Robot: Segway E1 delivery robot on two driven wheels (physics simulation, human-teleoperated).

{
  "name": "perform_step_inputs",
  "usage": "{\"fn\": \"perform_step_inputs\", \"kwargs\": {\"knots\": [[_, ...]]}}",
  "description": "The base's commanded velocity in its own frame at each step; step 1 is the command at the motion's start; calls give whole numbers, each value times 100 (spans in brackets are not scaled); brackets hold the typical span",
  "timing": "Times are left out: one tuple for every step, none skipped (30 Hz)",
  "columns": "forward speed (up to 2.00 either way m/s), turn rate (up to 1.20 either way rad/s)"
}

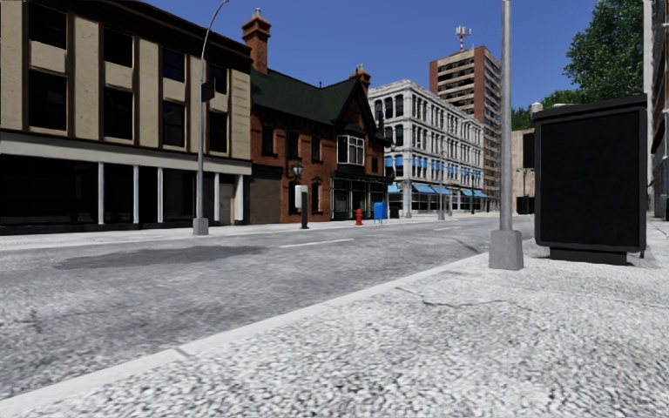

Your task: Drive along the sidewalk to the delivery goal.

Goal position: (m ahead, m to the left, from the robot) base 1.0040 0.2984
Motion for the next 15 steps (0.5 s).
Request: {"fn": "perform_step_inputs", "kwargs": {"knots": [[200, 0], [181, 0], [151, 0], [123, 0], [123, 0], [103, 0], [85, 0], [65, 0], [65, 0], [47, 0], [23, 0], [12, 0], [9, 0], [9, 0], [8, 0]]}}
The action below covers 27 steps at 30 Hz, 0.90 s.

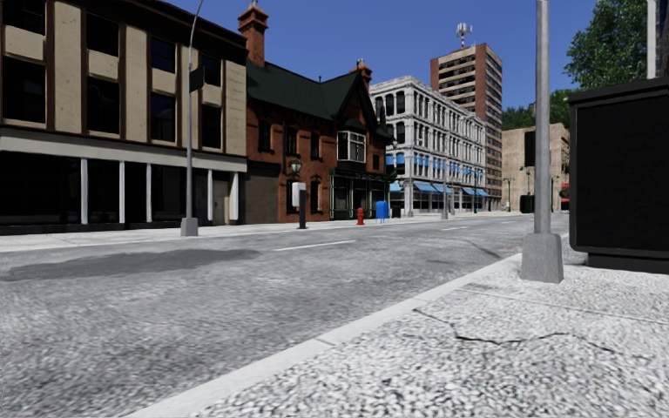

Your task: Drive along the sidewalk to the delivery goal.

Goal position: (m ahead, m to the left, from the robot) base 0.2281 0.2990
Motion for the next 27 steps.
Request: {"fn": "perform_step_inputs", "kwargs": {"knots": [[8, 0], [8, 0], [8, 0], [8, 0], [8, 0], [8, 0], [8, 0], [8, 0], [8, 0], [2, 0], [0, 0], [0, 0], [0, 0], [0, 0], [0, 0], [0, 0], [0, 0], [0, 0], [0, 0], [0, 0], [0, 0], [0, 0], [0, 0], [0, 0], [0, 0], [0, 0], [0, 0]]}}
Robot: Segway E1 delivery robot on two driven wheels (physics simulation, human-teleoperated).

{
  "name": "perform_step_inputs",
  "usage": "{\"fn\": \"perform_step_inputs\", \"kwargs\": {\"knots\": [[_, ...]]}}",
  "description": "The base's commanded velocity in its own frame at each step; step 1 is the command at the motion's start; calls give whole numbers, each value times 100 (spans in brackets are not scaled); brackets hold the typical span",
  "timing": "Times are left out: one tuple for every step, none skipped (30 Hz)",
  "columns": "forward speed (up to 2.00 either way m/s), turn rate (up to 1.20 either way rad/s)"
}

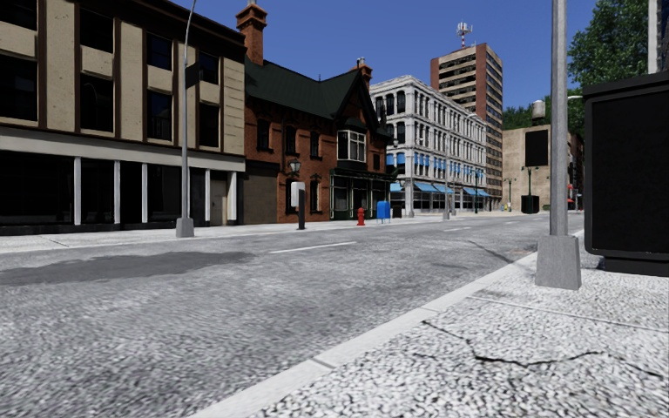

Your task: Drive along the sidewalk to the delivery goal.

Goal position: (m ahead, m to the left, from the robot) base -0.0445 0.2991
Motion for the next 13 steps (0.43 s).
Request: {"fn": "perform_step_inputs", "kwargs": {"knots": [[0, 0], [0, 0], [0, 0], [0, 0], [0, 0], [0, 0], [0, 0], [0, 0], [0, 0], [0, 0], [0, 0], [0, 0], [0, 0]]}}
